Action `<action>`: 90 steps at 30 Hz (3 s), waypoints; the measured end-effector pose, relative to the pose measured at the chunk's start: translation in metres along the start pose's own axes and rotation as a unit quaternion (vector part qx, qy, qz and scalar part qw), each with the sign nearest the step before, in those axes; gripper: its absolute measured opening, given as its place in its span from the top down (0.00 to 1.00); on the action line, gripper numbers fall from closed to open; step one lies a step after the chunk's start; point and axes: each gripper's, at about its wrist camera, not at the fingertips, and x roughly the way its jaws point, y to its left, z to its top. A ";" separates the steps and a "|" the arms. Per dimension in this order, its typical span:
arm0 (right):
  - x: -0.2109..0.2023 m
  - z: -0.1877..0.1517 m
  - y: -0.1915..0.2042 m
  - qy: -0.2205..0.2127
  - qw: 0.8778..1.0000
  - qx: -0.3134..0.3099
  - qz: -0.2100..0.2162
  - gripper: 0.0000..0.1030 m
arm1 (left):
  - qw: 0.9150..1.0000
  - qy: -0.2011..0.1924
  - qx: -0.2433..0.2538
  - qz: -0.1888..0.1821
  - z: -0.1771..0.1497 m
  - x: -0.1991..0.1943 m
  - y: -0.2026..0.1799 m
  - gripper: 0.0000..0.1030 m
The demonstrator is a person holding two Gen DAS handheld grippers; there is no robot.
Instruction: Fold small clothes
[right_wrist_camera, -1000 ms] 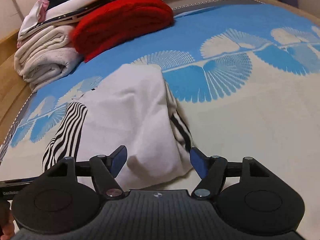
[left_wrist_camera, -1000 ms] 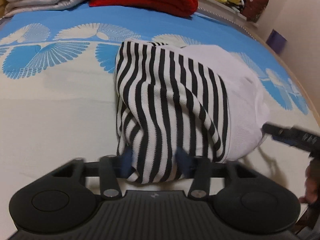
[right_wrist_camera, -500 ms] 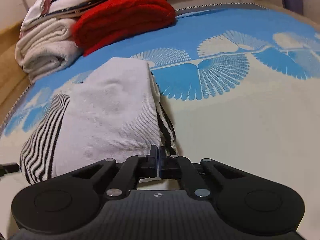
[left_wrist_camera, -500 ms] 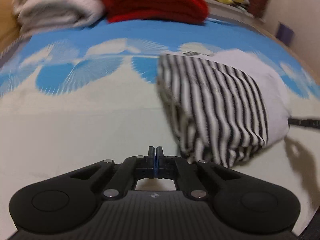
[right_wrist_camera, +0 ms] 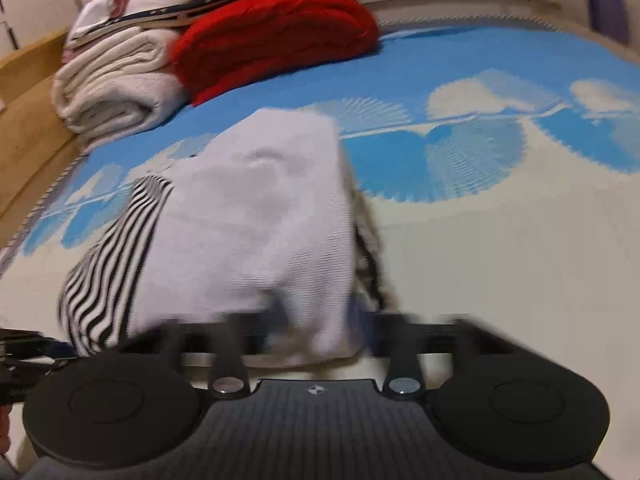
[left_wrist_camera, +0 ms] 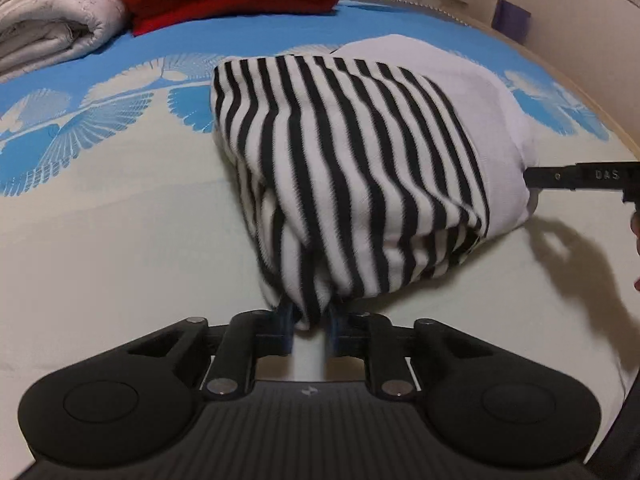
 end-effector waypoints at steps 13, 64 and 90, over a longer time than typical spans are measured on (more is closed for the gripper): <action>-0.014 -0.006 -0.005 0.042 0.999 -0.013 0.000 0.46 | 0.999 -0.011 -0.049 -0.012 0.000 -0.021 0.003 0.26; -0.118 -0.121 0.095 -0.143 0.965 -0.192 -0.108 0.09 | 0.979 -0.112 -0.067 0.156 -0.079 -0.123 -0.073 0.00; -0.112 -0.123 0.093 -0.131 0.962 -0.210 -0.114 0.09 | 0.979 -0.101 -0.063 0.164 -0.074 -0.113 -0.076 0.00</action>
